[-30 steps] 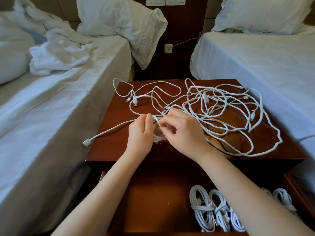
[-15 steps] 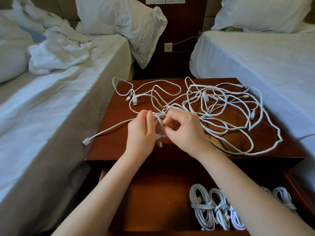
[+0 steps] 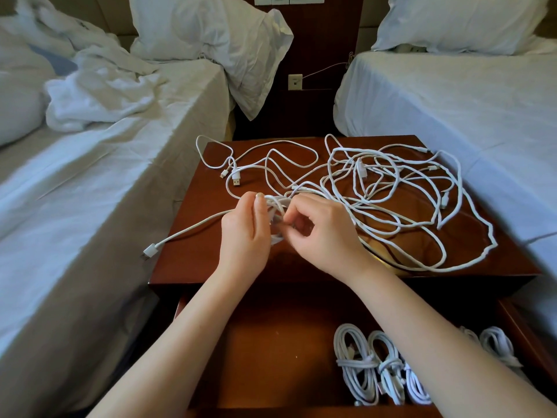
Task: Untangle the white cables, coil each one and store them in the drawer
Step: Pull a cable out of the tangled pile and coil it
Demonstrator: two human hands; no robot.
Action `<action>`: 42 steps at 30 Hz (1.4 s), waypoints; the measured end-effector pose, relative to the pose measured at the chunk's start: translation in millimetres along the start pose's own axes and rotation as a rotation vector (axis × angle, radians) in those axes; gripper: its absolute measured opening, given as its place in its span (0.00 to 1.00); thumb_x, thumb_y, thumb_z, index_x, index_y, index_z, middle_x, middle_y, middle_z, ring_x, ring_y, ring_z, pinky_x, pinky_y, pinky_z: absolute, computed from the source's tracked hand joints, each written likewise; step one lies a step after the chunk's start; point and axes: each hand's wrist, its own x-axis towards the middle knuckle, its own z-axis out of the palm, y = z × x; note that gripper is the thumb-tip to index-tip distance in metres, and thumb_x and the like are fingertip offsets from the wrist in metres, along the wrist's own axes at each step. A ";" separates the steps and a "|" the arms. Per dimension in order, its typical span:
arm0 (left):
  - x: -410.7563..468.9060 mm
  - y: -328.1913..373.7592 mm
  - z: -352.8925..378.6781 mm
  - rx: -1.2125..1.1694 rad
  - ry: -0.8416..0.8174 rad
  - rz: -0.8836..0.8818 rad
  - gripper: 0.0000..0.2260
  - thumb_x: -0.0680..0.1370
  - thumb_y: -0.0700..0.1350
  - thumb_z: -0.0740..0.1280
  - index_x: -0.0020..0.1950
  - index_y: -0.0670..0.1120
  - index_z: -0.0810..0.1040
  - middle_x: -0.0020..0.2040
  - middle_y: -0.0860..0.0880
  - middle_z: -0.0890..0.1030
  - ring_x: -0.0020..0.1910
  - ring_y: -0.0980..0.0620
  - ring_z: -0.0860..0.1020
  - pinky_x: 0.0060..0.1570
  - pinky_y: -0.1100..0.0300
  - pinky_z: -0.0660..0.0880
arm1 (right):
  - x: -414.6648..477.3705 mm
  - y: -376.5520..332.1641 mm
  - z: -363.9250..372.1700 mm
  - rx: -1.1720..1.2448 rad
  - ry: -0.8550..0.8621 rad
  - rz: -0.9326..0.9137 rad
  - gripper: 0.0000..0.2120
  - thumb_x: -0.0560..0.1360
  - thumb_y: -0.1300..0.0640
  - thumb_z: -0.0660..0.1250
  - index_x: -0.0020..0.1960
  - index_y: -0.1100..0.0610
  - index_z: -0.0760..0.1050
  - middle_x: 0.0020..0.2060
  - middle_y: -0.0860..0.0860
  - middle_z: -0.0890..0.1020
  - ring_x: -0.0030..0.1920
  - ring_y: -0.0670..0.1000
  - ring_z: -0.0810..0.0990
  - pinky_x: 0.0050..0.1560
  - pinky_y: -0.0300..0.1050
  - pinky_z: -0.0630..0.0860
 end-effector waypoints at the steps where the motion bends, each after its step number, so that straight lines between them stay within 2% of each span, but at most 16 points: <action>1: 0.6 0.5 -0.9 -0.009 0.019 -0.006 0.13 0.81 0.43 0.53 0.41 0.41 0.72 0.31 0.55 0.71 0.32 0.63 0.72 0.31 0.72 0.67 | -0.1 -2.2 -1.2 0.068 0.016 0.026 0.06 0.72 0.61 0.73 0.40 0.58 0.76 0.32 0.45 0.76 0.32 0.45 0.74 0.32 0.38 0.73; 4: 4.7 0.6 -5.4 -0.048 0.091 -0.043 0.13 0.81 0.41 0.54 0.39 0.43 0.72 0.31 0.56 0.71 0.31 0.64 0.72 0.32 0.73 0.66 | 1.3 -5.2 -7.6 0.316 0.123 0.160 0.03 0.77 0.61 0.66 0.45 0.59 0.76 0.32 0.50 0.77 0.32 0.50 0.75 0.31 0.45 0.74; 6: 6.8 1.1 -8.7 -0.104 0.134 -0.074 0.14 0.81 0.41 0.54 0.37 0.47 0.71 0.31 0.56 0.71 0.30 0.64 0.71 0.32 0.73 0.65 | 2.4 -3.5 -10.0 0.356 0.139 0.299 0.04 0.79 0.63 0.63 0.49 0.57 0.76 0.33 0.50 0.77 0.32 0.50 0.76 0.31 0.47 0.74; 9: 6.7 4.5 -10.8 -0.200 0.157 -0.081 0.14 0.82 0.40 0.55 0.39 0.44 0.73 0.32 0.55 0.72 0.30 0.64 0.72 0.33 0.72 0.66 | 2.6 -2.6 -8.0 0.435 -0.075 0.456 0.09 0.78 0.62 0.65 0.55 0.50 0.77 0.38 0.47 0.80 0.32 0.47 0.79 0.33 0.38 0.76; 11: 6.7 6.5 -12.7 -0.220 0.168 -0.073 0.13 0.82 0.38 0.55 0.41 0.42 0.75 0.32 0.56 0.73 0.31 0.65 0.73 0.34 0.73 0.67 | 2.9 -2.1 -6.7 0.564 -0.145 0.488 0.13 0.77 0.61 0.68 0.60 0.51 0.78 0.42 0.49 0.81 0.34 0.47 0.79 0.35 0.35 0.75; 15: 7.3 7.0 -16.4 -0.320 0.122 -0.077 0.13 0.81 0.42 0.55 0.43 0.47 0.78 0.32 0.58 0.77 0.33 0.62 0.73 0.36 0.70 0.68 | 5.2 -0.3 -12.5 0.943 -0.209 0.653 0.14 0.76 0.66 0.67 0.58 0.54 0.80 0.41 0.48 0.81 0.34 0.45 0.75 0.34 0.37 0.71; 17: 5.5 8.7 -14.9 -0.341 0.077 -0.061 0.13 0.81 0.42 0.55 0.44 0.50 0.78 0.34 0.59 0.78 0.34 0.62 0.73 0.36 0.69 0.68 | 4.6 -0.6 -12.5 1.015 -0.279 0.664 0.14 0.76 0.68 0.66 0.57 0.54 0.80 0.41 0.48 0.81 0.35 0.46 0.75 0.35 0.39 0.71; 21: 4.7 11.2 -13.6 -0.324 0.061 -0.051 0.13 0.80 0.42 0.55 0.44 0.50 0.78 0.35 0.60 0.80 0.35 0.62 0.75 0.38 0.71 0.69 | 4.3 -2.4 -11.4 0.935 -0.279 0.578 0.12 0.74 0.68 0.68 0.54 0.56 0.79 0.38 0.49 0.80 0.36 0.47 0.76 0.36 0.38 0.73; 24: 5.9 10.4 -14.8 -0.328 0.045 -0.068 0.12 0.80 0.43 0.55 0.44 0.50 0.78 0.35 0.61 0.79 0.35 0.63 0.75 0.38 0.71 0.69 | 4.9 -0.2 -13.7 0.869 -0.289 0.496 0.11 0.74 0.67 0.69 0.54 0.57 0.79 0.40 0.52 0.81 0.40 0.51 0.78 0.42 0.45 0.75; 28: 5.8 10.0 -13.2 -0.333 0.000 -0.086 0.12 0.80 0.43 0.55 0.45 0.50 0.78 0.34 0.61 0.80 0.35 0.63 0.76 0.38 0.72 0.69 | 5.3 3.9 -16.9 0.823 -0.312 0.482 0.11 0.74 0.69 0.69 0.56 0.65 0.77 0.41 0.53 0.83 0.41 0.51 0.80 0.43 0.41 0.78; 34: 8.5 10.6 -19.9 -0.336 0.016 -0.069 0.13 0.82 0.39 0.55 0.45 0.49 0.77 0.34 0.61 0.80 0.34 0.63 0.76 0.36 0.72 0.69 | 7.9 10.0 -17.9 0.721 -0.312 0.455 0.09 0.73 0.67 0.70 0.50 0.56 0.79 0.44 0.61 0.81 0.42 0.55 0.78 0.39 0.37 0.75; 40: 8.6 10.3 -20.7 -0.357 0.039 -0.105 0.14 0.82 0.40 0.56 0.44 0.51 0.78 0.34 0.60 0.80 0.34 0.62 0.77 0.36 0.70 0.72 | 7.6 13.0 -20.2 0.705 -0.297 0.459 0.09 0.73 0.66 0.70 0.53 0.62 0.78 0.47 0.61 0.83 0.45 0.62 0.80 0.39 0.39 0.76; 42: 8.5 8.4 -18.0 -0.361 0.036 -0.137 0.16 0.83 0.39 0.55 0.43 0.51 0.78 0.33 0.60 0.79 0.34 0.61 0.76 0.36 0.68 0.71 | 7.6 13.6 -21.3 0.702 -0.302 0.471 0.09 0.73 0.67 0.70 0.52 0.59 0.79 0.47 0.58 0.84 0.45 0.57 0.82 0.42 0.38 0.78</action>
